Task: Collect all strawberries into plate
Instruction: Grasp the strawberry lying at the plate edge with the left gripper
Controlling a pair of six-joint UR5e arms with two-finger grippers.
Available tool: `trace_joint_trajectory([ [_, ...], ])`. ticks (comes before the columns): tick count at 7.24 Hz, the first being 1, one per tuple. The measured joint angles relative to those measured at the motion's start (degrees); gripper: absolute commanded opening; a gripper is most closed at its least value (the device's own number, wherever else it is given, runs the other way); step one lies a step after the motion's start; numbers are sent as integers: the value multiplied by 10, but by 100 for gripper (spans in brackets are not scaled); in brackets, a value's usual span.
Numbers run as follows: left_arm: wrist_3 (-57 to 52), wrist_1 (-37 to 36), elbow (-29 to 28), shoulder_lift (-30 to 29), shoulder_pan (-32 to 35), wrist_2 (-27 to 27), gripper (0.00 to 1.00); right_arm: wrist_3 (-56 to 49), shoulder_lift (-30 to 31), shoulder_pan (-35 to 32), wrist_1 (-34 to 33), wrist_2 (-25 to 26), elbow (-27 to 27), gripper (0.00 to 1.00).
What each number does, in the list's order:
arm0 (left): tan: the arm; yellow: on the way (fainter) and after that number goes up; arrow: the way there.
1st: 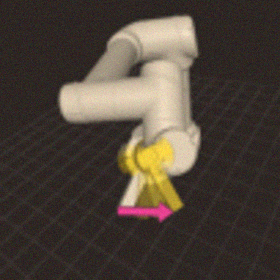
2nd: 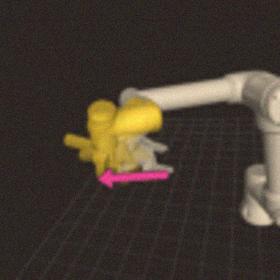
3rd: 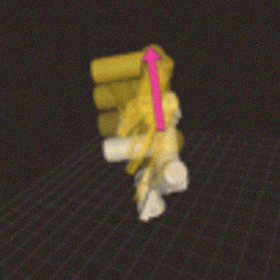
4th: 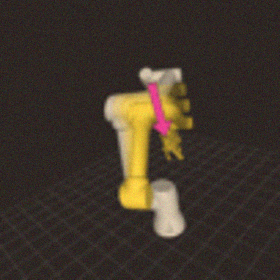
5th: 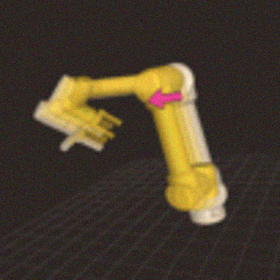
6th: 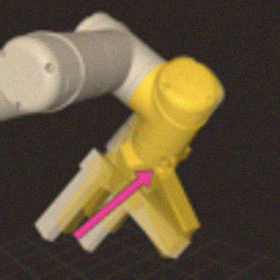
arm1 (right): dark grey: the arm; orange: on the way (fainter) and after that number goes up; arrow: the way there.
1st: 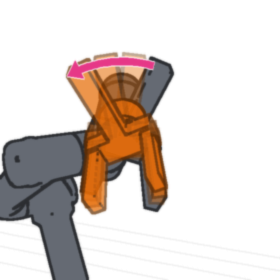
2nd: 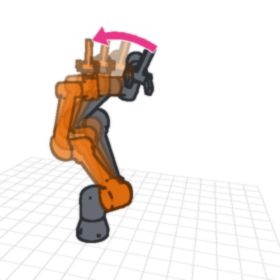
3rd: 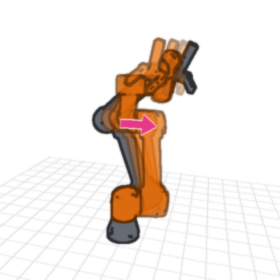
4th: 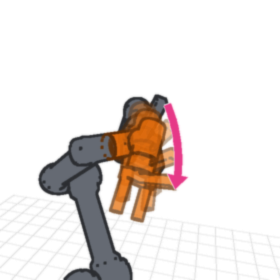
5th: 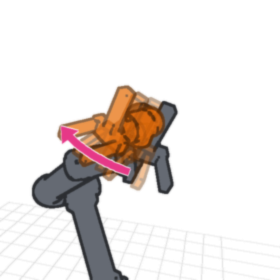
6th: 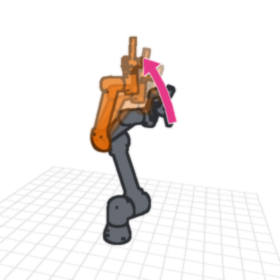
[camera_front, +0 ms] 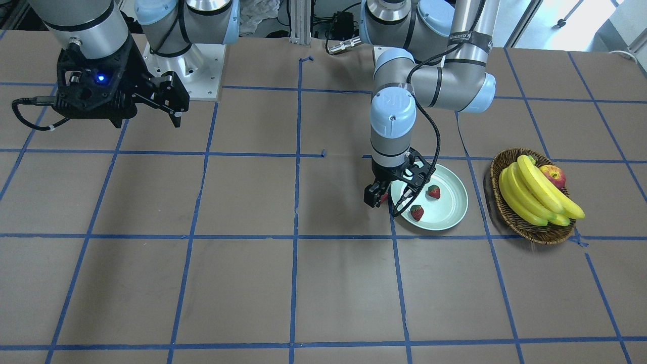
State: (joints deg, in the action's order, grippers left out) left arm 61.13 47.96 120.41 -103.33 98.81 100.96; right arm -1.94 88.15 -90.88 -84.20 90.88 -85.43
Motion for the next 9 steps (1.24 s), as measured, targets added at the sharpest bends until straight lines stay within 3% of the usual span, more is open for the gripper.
trace_joint_trajectory([
  [3, 104, -64, 21, -26, 13, 2, 100, 0, 0, 0, -1, 0, 0, 100],
  [5, 111, -70, 28, -28, 17, 4, 49, 0, 0, 0, -1, 1, 0, 100],
  [6, 104, -71, 32, -23, 18, 6, 33, 0, 0, 0, -1, 1, 0, 100],
  [7, 100, -71, 36, -23, 19, 8, 34, 0, 0, 0, -2, 1, 0, 100],
  [9, 96, -72, 41, -26, 19, 10, 3, 0, 1, 0, -3, 1, 1, 100],
])
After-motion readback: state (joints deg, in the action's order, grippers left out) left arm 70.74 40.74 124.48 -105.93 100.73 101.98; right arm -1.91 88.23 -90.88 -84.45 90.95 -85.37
